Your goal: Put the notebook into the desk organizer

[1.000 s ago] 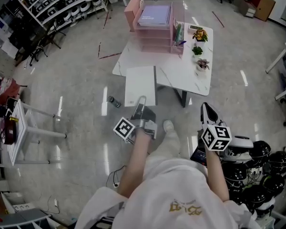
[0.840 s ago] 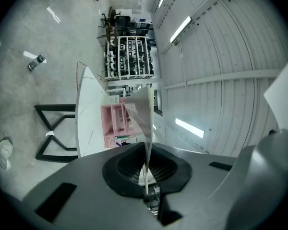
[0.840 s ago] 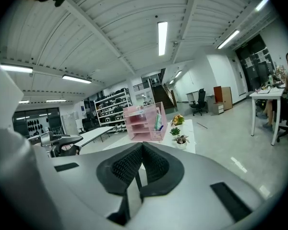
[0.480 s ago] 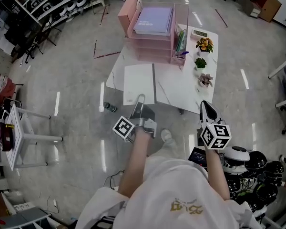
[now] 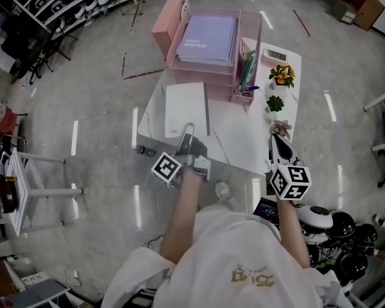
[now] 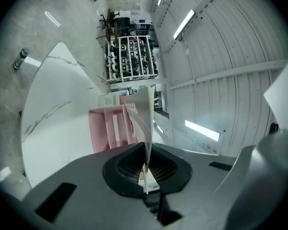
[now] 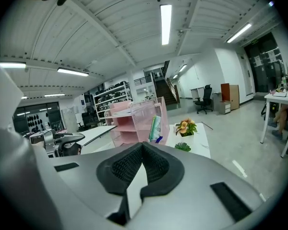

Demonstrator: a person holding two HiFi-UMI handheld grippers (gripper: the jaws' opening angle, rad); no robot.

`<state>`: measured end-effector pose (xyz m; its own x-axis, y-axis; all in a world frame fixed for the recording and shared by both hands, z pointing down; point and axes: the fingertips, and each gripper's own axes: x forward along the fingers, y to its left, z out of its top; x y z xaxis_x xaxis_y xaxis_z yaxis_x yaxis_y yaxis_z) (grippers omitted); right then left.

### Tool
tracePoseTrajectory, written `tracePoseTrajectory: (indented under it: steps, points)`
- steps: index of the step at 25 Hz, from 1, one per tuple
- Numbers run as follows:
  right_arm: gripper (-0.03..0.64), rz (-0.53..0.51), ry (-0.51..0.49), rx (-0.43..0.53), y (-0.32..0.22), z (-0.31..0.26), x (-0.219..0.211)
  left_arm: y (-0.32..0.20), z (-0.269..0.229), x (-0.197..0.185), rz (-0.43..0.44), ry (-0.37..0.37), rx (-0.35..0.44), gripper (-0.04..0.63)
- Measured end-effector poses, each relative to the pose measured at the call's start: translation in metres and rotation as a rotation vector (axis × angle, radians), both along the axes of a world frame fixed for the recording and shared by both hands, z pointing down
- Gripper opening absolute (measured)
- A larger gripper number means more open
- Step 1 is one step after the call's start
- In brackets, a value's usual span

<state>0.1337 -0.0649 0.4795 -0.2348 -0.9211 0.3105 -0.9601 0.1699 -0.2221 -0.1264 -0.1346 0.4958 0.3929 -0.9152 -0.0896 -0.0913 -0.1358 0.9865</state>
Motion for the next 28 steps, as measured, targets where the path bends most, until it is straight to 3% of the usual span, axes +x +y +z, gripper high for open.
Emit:
tracePoseTrajectory:
  steps: [7,13,17,22,28]
  points:
    - [0.009,-0.016,-0.002,-0.036,-0.032,0.013,-0.006,-0.031,0.01,-0.001,0.002,-0.059,-0.018,0.025]
    - [0.009,-0.041,0.016,-0.048,-0.056,0.015,-0.012,-0.051,0.013,0.004,0.008,-0.026,-0.008,0.025]
    - [0.009,-0.042,0.021,-0.051,-0.07,0.015,-0.012,-0.059,0.026,0.007,0.013,-0.042,-0.04,0.025]
    - [0.009,-0.042,0.018,-0.056,-0.077,0.019,-0.014,-0.066,0.029,0.019,0.024,0.016,-0.05,0.025]
    - [0.009,-0.043,0.018,-0.06,-0.078,0.025,-0.009,-0.066,0.032,0.028,0.037,0.027,-0.06,0.025]
